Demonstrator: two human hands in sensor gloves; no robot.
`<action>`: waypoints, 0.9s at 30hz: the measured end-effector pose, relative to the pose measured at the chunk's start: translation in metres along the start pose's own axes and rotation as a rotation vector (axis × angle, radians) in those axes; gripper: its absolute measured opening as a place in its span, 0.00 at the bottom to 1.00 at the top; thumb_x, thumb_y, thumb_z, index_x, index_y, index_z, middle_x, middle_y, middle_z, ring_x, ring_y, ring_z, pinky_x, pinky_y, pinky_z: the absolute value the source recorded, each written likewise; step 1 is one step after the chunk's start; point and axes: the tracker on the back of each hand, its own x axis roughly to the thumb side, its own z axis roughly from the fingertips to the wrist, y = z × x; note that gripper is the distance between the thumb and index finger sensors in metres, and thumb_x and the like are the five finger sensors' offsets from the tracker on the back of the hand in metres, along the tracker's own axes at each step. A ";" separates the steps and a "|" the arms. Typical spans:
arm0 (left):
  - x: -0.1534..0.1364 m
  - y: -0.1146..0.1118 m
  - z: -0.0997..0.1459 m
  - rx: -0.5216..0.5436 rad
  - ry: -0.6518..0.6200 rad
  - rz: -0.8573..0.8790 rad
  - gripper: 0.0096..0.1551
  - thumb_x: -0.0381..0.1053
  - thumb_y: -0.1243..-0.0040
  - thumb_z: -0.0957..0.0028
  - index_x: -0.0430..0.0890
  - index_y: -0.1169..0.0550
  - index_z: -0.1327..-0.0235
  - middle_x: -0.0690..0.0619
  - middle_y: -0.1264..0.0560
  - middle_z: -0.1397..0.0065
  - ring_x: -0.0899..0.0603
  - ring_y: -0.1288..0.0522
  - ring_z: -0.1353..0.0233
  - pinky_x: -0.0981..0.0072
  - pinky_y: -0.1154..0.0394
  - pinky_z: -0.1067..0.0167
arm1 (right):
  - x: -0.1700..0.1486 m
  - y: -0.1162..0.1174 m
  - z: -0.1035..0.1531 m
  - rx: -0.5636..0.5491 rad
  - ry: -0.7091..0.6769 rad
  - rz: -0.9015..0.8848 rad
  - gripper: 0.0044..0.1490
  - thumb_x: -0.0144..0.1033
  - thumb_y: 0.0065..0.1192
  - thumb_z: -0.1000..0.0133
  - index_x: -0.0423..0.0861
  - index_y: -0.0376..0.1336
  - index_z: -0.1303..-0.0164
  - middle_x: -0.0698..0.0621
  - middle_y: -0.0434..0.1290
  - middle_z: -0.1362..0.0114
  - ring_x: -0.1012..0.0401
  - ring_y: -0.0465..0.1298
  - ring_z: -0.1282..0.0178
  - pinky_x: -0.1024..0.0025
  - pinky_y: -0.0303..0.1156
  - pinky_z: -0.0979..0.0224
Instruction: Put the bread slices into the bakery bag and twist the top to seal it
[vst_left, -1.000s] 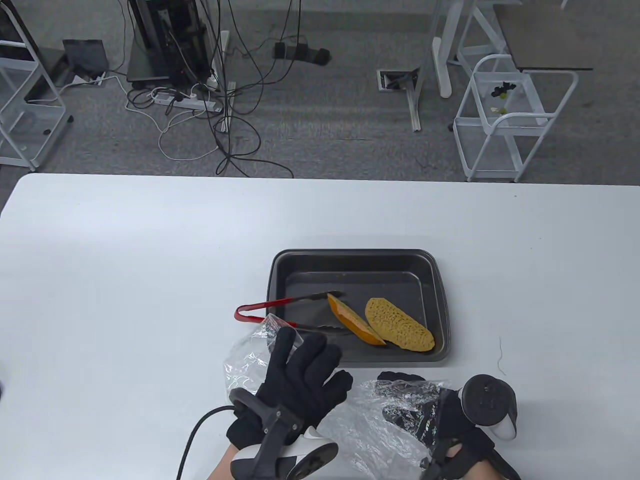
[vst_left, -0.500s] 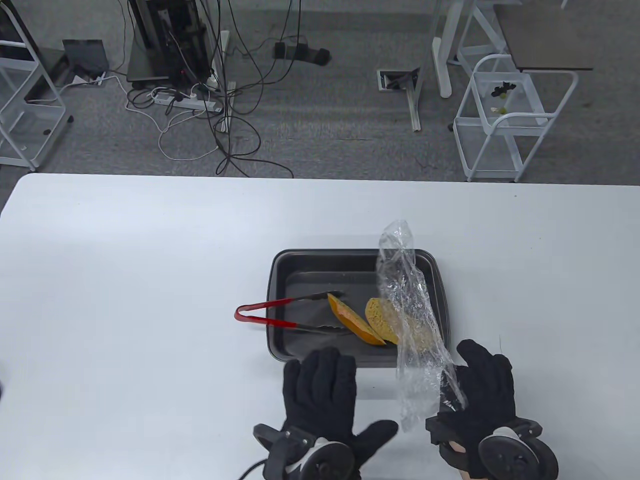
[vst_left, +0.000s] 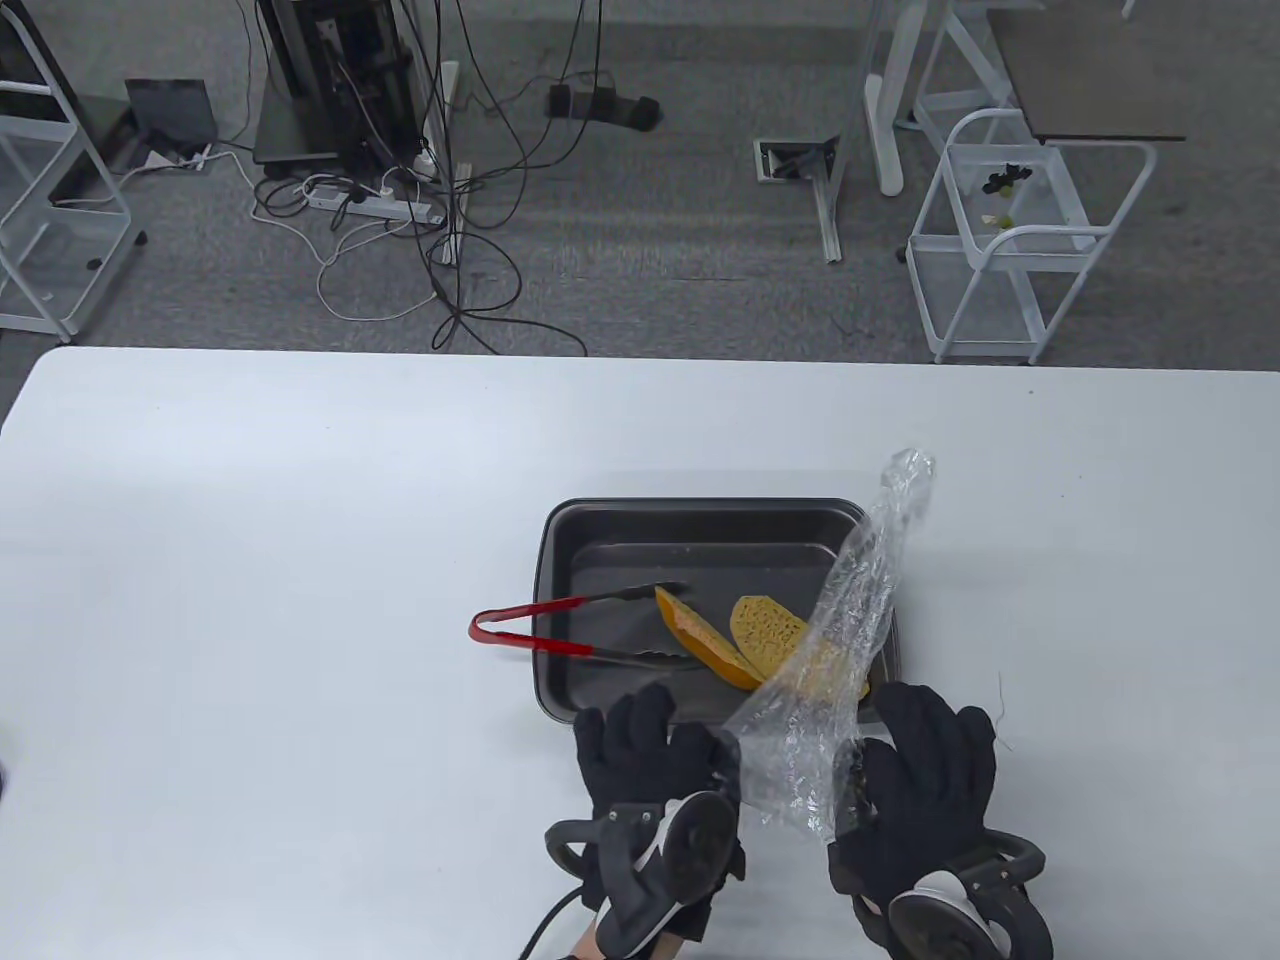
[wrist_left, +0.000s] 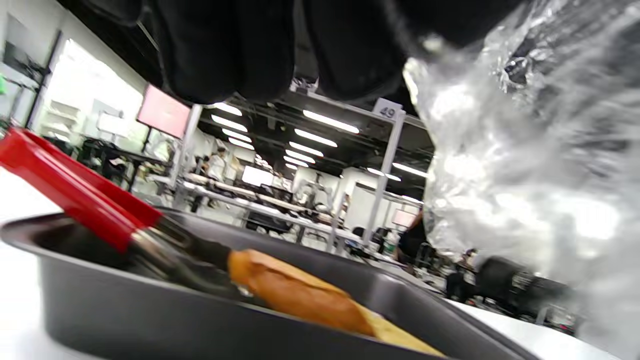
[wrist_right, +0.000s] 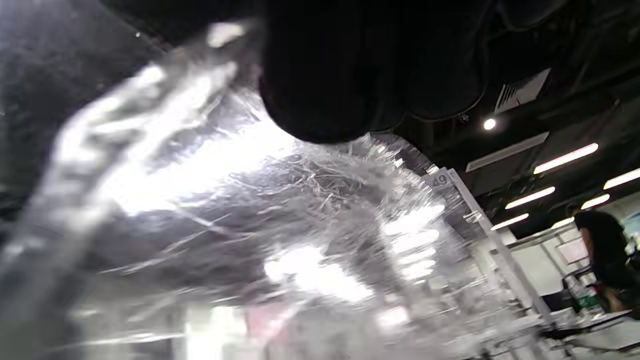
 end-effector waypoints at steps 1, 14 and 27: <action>-0.007 0.003 -0.002 0.000 0.016 0.004 0.18 0.63 0.42 0.45 0.50 0.15 0.63 0.42 0.24 0.29 0.32 0.23 0.30 0.30 0.40 0.23 | -0.002 -0.001 -0.001 0.000 0.005 0.035 0.27 0.39 0.71 0.50 0.25 0.78 0.75 0.34 0.77 0.33 0.32 0.73 0.34 0.27 0.54 0.30; -0.020 0.012 0.011 0.007 -0.023 0.047 0.26 0.68 0.47 0.45 0.51 0.11 0.64 0.43 0.21 0.32 0.32 0.22 0.31 0.30 0.40 0.23 | 0.010 0.008 0.000 0.095 -0.098 0.138 0.27 0.40 0.71 0.51 0.27 0.79 0.73 0.36 0.78 0.31 0.32 0.71 0.30 0.26 0.52 0.27; -0.042 0.027 0.006 0.042 0.029 0.134 0.26 0.65 0.43 0.44 0.47 0.08 0.67 0.42 0.20 0.32 0.31 0.23 0.31 0.29 0.43 0.23 | -0.006 -0.013 -0.007 -0.013 -0.049 0.113 0.26 0.40 0.73 0.51 0.26 0.79 0.72 0.35 0.76 0.30 0.31 0.69 0.29 0.24 0.49 0.28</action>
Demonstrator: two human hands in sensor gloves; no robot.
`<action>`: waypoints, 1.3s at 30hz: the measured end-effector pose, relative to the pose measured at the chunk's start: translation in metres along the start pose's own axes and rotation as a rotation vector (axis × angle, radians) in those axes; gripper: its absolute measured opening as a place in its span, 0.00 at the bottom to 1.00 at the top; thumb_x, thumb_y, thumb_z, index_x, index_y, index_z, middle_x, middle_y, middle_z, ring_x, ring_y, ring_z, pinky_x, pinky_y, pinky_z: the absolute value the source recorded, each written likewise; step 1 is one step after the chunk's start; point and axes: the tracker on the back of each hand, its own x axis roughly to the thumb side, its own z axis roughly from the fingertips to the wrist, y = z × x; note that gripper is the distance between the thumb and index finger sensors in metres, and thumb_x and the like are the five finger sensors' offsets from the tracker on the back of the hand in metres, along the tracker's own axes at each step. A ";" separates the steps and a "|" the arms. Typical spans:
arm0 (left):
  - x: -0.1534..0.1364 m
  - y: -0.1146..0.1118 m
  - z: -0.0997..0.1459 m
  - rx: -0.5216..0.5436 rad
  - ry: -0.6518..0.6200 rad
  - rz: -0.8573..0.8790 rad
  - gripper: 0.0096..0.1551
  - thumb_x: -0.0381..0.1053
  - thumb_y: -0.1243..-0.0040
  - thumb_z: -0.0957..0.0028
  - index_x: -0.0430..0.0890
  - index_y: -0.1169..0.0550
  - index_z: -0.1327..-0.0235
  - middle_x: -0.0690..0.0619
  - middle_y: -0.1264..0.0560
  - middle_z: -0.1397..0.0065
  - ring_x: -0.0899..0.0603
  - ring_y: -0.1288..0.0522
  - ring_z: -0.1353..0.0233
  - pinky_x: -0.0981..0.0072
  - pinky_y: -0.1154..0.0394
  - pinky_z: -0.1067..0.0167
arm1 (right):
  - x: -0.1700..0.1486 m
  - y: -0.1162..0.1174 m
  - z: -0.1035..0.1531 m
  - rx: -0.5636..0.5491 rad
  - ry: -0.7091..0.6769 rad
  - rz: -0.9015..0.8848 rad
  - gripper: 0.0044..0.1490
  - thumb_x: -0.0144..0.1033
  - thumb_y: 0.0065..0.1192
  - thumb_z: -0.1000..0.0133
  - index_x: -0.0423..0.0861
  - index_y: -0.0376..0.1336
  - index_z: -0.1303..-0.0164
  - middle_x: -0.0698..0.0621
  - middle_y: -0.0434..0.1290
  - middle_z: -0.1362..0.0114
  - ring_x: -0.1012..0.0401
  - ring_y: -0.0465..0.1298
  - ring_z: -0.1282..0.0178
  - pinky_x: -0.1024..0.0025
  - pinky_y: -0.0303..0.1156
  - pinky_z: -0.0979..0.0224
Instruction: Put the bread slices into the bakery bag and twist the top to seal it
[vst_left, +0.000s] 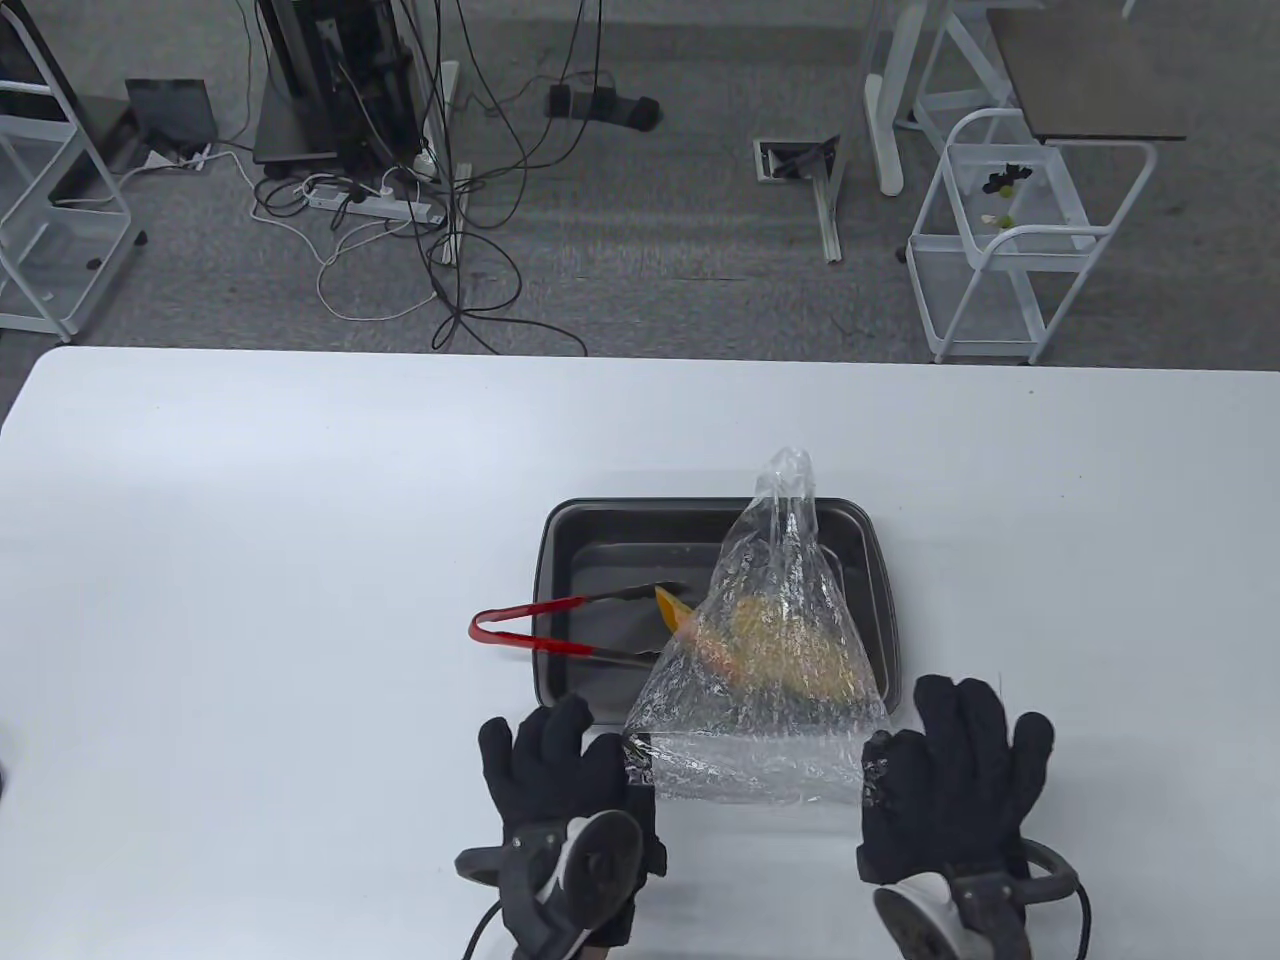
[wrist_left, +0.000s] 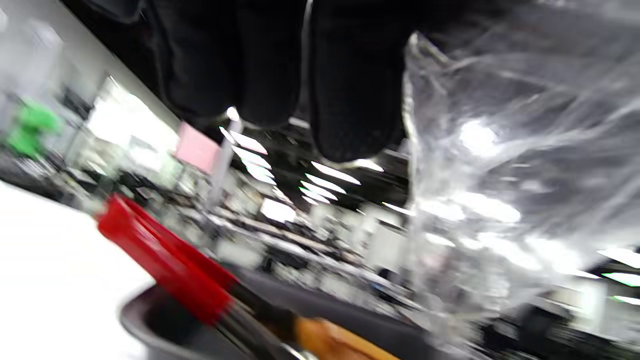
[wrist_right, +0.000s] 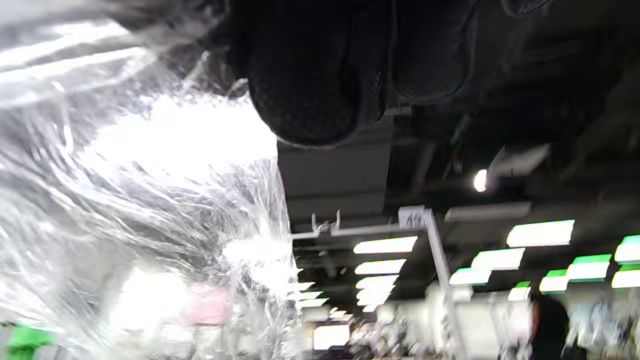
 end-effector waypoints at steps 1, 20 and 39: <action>0.005 -0.004 0.003 0.016 0.031 -0.012 0.26 0.63 0.42 0.45 0.45 0.07 0.68 0.42 0.19 0.33 0.31 0.22 0.32 0.29 0.43 0.23 | 0.001 0.001 0.001 -0.017 0.033 0.013 0.26 0.38 0.74 0.52 0.24 0.79 0.73 0.34 0.76 0.30 0.31 0.69 0.29 0.24 0.49 0.28; 0.014 -0.007 0.009 0.216 -0.211 -0.062 0.31 0.63 0.55 0.41 0.49 0.20 0.36 0.41 0.33 0.22 0.30 0.33 0.23 0.27 0.53 0.21 | 0.014 0.009 0.004 0.003 -0.129 -0.014 0.35 0.41 0.60 0.45 0.38 0.64 0.30 0.36 0.51 0.15 0.29 0.55 0.21 0.26 0.46 0.26; 0.004 0.009 0.021 0.274 -0.353 0.116 0.29 0.65 0.61 0.43 0.54 0.23 0.39 0.50 0.30 0.24 0.38 0.31 0.22 0.28 0.54 0.21 | 0.017 -0.031 0.012 -0.277 -0.136 -0.165 0.33 0.43 0.57 0.47 0.37 0.65 0.36 0.41 0.55 0.18 0.32 0.58 0.23 0.30 0.50 0.26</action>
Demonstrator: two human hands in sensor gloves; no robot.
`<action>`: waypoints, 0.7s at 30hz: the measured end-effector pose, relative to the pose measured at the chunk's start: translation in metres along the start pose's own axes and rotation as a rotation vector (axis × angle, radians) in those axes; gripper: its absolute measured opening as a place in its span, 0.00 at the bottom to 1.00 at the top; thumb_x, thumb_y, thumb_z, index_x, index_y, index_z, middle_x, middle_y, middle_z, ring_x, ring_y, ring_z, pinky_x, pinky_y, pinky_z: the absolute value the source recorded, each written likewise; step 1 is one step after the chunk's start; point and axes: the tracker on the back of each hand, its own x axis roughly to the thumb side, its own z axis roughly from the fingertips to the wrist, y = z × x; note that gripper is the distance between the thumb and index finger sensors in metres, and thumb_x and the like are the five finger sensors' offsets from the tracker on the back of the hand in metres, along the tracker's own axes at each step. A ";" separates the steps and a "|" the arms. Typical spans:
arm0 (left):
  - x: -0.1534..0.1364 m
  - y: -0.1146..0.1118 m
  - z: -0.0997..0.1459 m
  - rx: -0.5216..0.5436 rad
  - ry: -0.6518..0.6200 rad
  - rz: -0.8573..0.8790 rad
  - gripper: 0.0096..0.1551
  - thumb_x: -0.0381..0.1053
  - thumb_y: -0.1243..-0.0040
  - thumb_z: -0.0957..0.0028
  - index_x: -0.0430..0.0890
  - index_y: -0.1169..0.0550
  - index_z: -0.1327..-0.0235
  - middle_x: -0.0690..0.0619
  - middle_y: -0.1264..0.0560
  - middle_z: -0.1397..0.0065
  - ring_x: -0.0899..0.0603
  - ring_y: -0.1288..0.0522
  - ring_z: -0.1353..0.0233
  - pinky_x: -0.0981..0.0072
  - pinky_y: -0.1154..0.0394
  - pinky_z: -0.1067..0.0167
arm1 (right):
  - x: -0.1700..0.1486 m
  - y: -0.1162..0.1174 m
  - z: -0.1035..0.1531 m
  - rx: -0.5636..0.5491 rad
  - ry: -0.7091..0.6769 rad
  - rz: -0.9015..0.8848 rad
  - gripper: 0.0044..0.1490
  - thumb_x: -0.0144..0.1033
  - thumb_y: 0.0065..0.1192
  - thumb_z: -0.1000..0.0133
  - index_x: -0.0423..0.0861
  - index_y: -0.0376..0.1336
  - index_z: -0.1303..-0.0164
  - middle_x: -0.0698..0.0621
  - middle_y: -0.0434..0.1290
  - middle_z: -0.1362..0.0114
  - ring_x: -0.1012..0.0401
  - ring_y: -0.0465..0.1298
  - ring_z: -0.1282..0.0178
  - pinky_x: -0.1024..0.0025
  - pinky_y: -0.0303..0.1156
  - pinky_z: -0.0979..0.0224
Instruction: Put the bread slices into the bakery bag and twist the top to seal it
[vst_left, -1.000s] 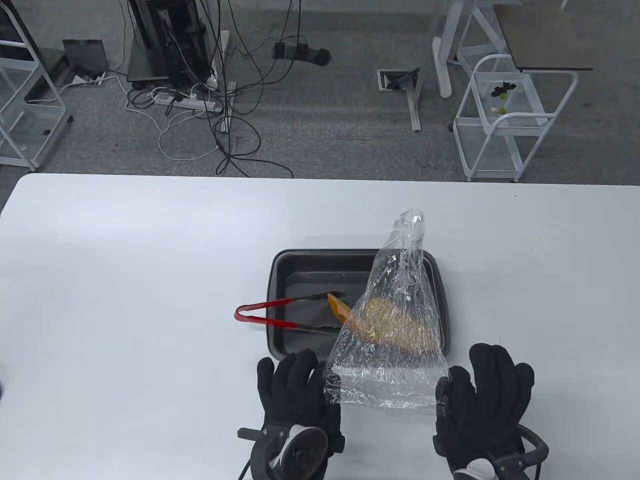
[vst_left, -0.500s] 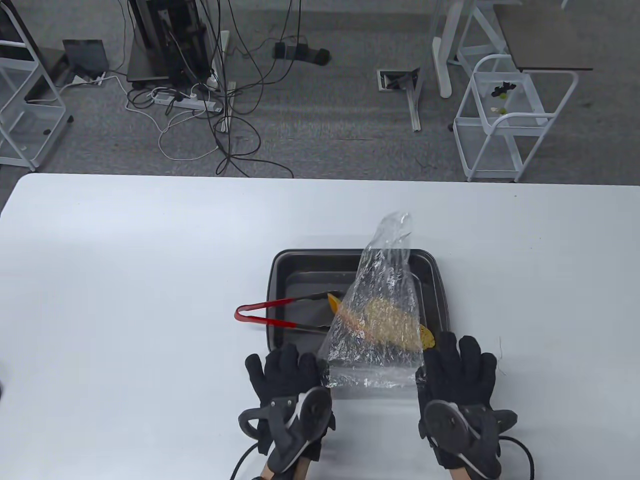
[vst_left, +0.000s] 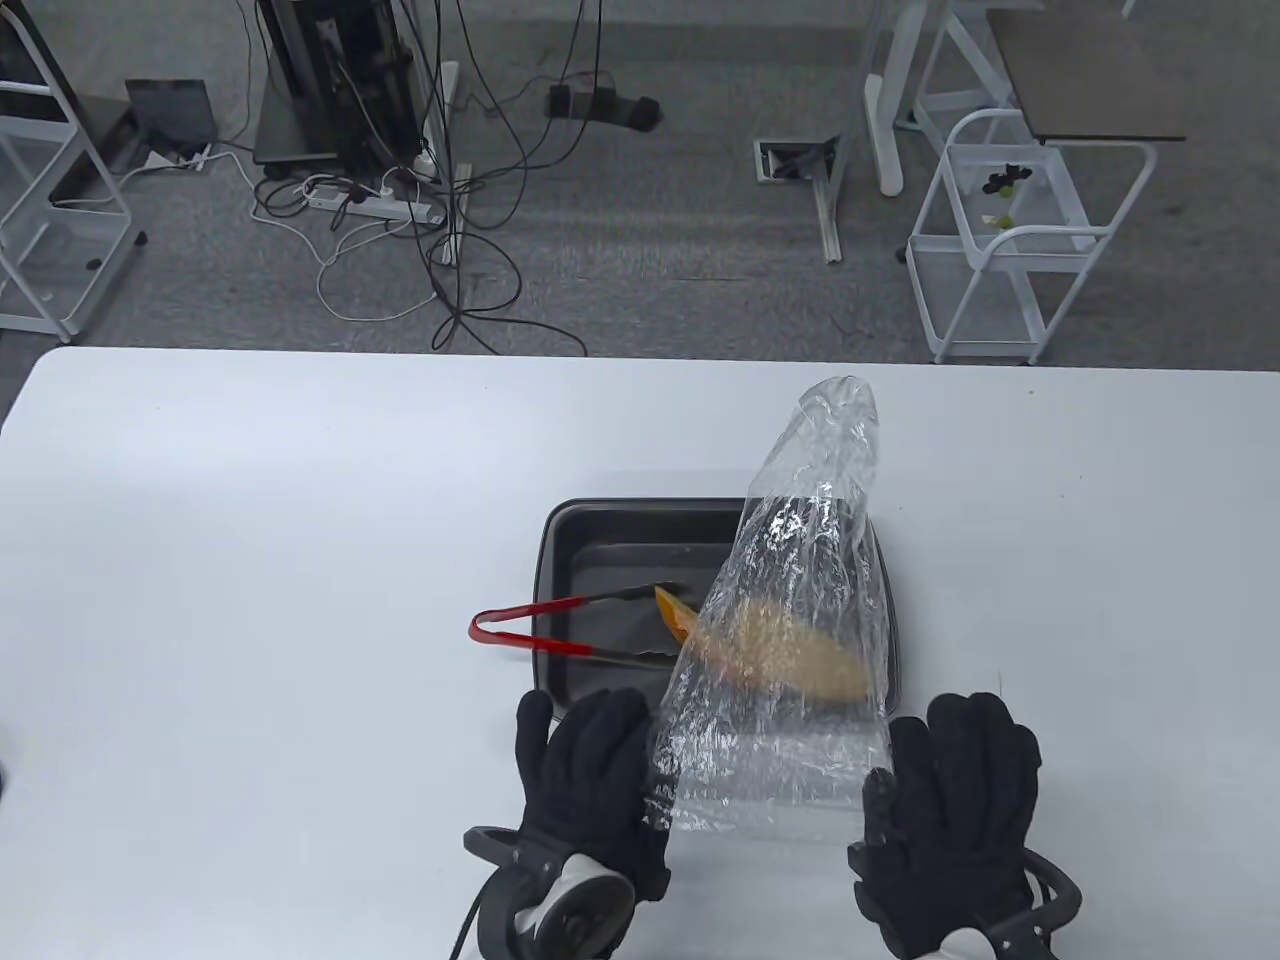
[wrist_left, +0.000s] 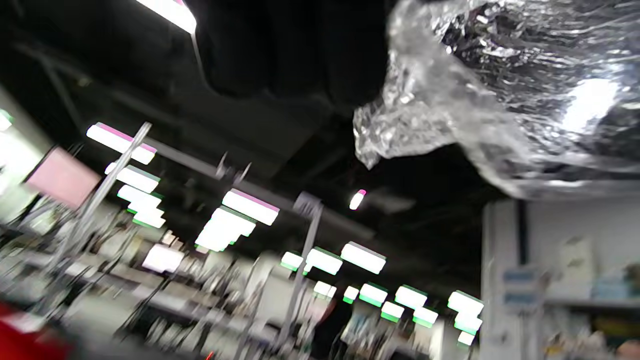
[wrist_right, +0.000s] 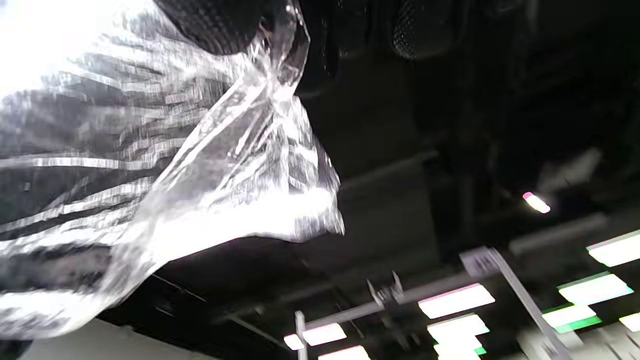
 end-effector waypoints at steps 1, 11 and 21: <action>0.001 0.003 0.001 0.027 0.001 -0.003 0.30 0.65 0.61 0.43 0.54 0.23 0.38 0.50 0.31 0.23 0.37 0.34 0.21 0.27 0.57 0.22 | 0.001 -0.001 0.000 -0.010 -0.034 -0.004 0.34 0.42 0.57 0.47 0.36 0.64 0.35 0.40 0.54 0.18 0.33 0.58 0.23 0.30 0.50 0.27; -0.046 -0.069 -0.004 -0.757 0.444 -0.220 0.25 0.62 0.46 0.43 0.49 0.11 0.55 0.45 0.17 0.36 0.34 0.22 0.33 0.26 0.47 0.23 | -0.020 0.065 0.015 0.573 0.177 0.037 0.31 0.41 0.66 0.48 0.31 0.76 0.47 0.35 0.59 0.17 0.29 0.60 0.22 0.27 0.51 0.26; -0.053 -0.079 -0.002 -0.761 0.377 -0.004 0.31 0.67 0.50 0.46 0.50 0.13 0.50 0.45 0.19 0.34 0.34 0.23 0.31 0.24 0.51 0.24 | 0.019 0.054 -0.012 0.384 -0.067 0.333 0.27 0.40 0.73 0.52 0.28 0.80 0.66 0.38 0.68 0.21 0.33 0.65 0.23 0.28 0.54 0.25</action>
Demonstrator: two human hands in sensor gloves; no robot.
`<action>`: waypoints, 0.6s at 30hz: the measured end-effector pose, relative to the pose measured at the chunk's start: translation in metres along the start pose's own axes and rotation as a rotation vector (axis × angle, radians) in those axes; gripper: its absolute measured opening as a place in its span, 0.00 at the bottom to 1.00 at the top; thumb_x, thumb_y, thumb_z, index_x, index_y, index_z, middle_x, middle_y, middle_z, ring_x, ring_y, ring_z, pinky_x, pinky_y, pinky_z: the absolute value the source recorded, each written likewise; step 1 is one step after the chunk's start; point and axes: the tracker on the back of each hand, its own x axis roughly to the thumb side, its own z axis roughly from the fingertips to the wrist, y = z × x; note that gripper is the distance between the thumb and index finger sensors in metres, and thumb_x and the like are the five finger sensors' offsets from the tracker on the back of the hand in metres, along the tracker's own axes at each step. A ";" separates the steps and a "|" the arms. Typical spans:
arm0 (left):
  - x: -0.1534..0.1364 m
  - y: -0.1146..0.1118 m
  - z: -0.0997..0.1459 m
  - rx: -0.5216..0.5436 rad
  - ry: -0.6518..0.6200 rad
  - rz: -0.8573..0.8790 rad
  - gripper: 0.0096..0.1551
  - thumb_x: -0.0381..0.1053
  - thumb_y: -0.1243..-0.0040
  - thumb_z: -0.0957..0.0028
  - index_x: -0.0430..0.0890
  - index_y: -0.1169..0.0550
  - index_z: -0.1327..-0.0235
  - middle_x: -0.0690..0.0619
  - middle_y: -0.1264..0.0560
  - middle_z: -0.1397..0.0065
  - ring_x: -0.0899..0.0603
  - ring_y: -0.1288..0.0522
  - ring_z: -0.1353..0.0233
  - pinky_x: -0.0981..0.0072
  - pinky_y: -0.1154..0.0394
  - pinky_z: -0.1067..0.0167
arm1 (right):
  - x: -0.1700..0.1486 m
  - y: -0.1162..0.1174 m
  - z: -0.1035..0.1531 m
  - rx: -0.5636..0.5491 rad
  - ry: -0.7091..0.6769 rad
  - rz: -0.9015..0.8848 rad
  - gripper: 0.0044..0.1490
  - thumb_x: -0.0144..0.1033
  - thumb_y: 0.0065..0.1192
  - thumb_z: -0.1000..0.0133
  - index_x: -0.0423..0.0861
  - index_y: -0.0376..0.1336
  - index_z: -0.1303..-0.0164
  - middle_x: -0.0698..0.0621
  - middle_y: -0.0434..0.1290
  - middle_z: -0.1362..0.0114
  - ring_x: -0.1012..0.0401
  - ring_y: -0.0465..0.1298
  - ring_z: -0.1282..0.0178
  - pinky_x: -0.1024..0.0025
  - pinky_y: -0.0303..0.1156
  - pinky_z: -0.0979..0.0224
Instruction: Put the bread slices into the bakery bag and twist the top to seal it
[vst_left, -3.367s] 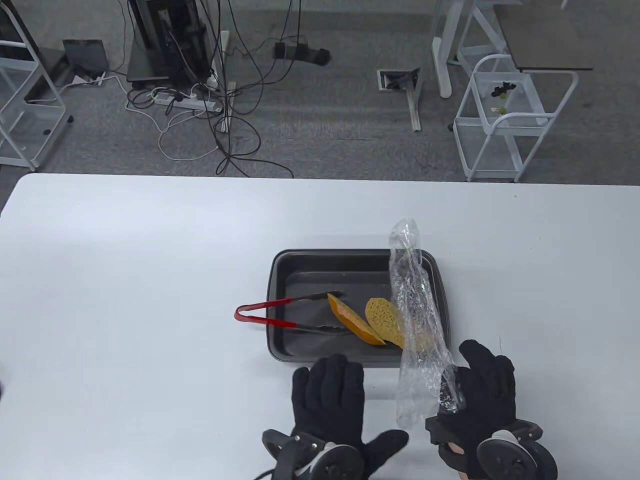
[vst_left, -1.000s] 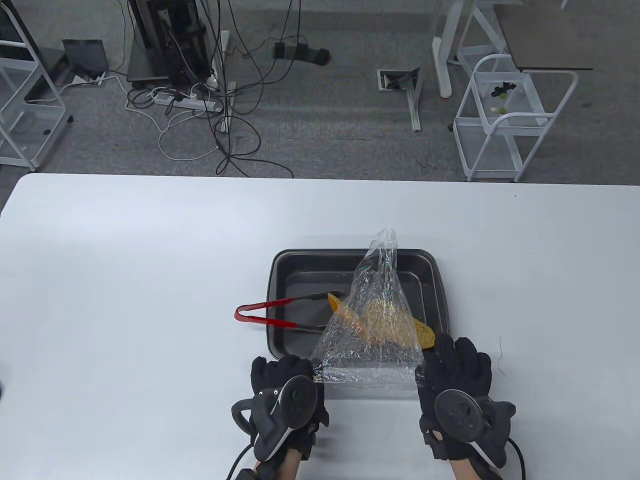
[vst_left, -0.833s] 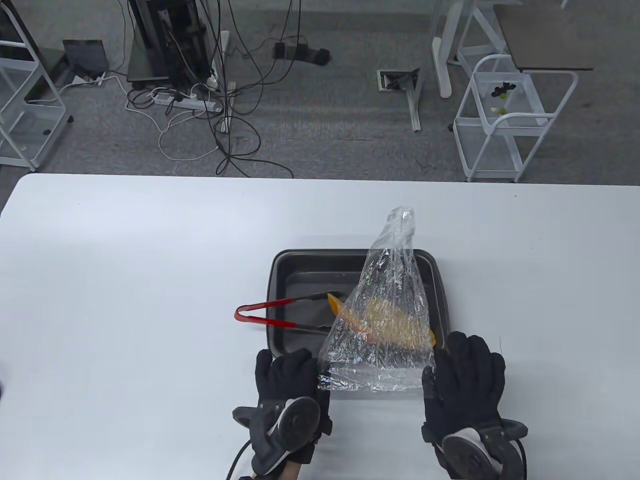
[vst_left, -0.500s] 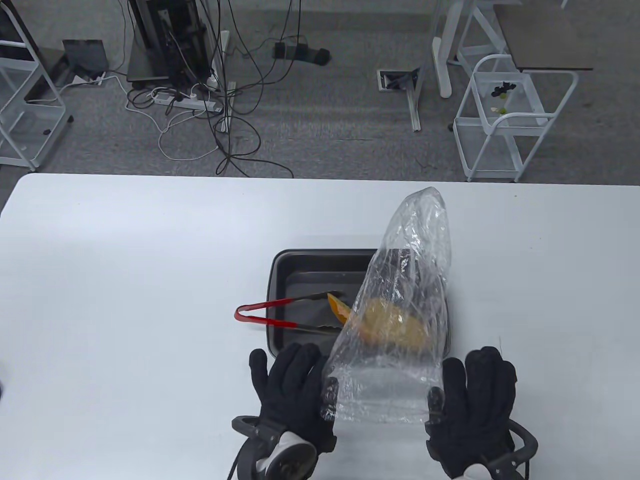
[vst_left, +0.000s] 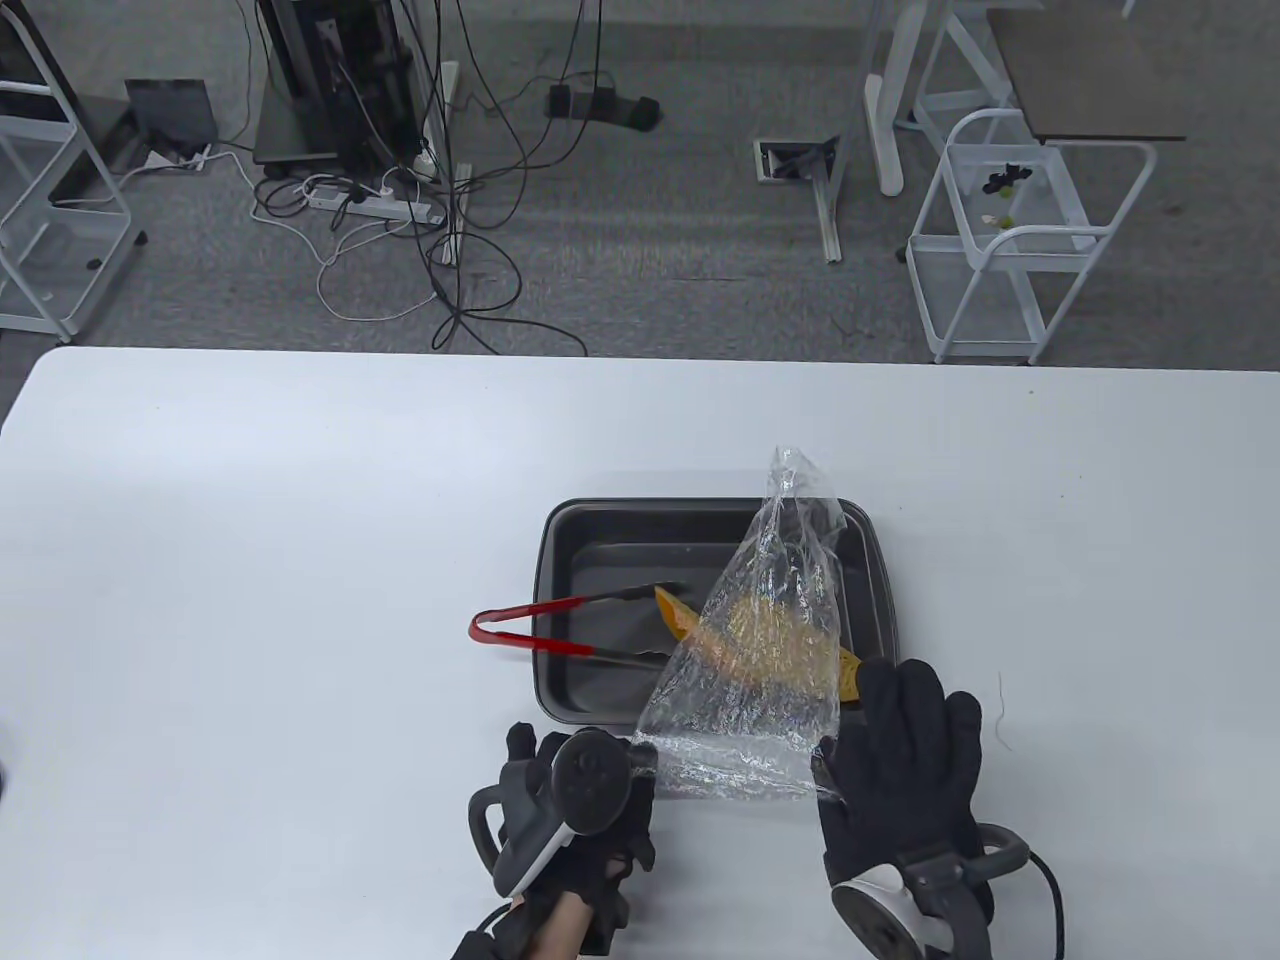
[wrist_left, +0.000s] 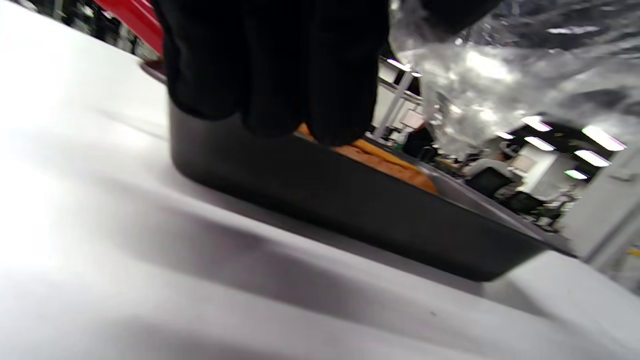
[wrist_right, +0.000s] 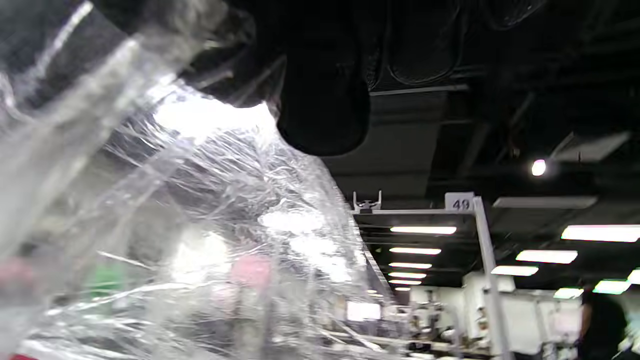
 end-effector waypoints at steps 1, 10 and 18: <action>0.001 -0.002 -0.001 -0.022 -0.035 0.019 0.37 0.72 0.52 0.48 0.50 0.16 0.43 0.43 0.21 0.30 0.32 0.26 0.28 0.22 0.54 0.24 | 0.004 -0.002 -0.007 -0.006 -0.012 0.054 0.26 0.40 0.74 0.52 0.28 0.80 0.67 0.38 0.68 0.21 0.33 0.65 0.22 0.28 0.54 0.25; 0.012 0.001 0.006 -0.008 -0.224 0.075 0.57 0.82 0.61 0.59 0.52 0.45 0.17 0.41 0.49 0.12 0.28 0.50 0.14 0.22 0.67 0.24 | 0.012 -0.021 -0.076 0.028 -0.069 0.448 0.26 0.40 0.74 0.53 0.27 0.79 0.69 0.38 0.68 0.20 0.33 0.64 0.21 0.28 0.53 0.24; 0.013 -0.003 0.004 -0.011 -0.201 0.031 0.56 0.79 0.56 0.55 0.51 0.46 0.17 0.41 0.51 0.12 0.27 0.52 0.14 0.23 0.66 0.24 | -0.020 -0.013 -0.096 0.265 0.042 0.658 0.26 0.40 0.74 0.52 0.27 0.78 0.68 0.40 0.67 0.19 0.34 0.62 0.19 0.28 0.51 0.22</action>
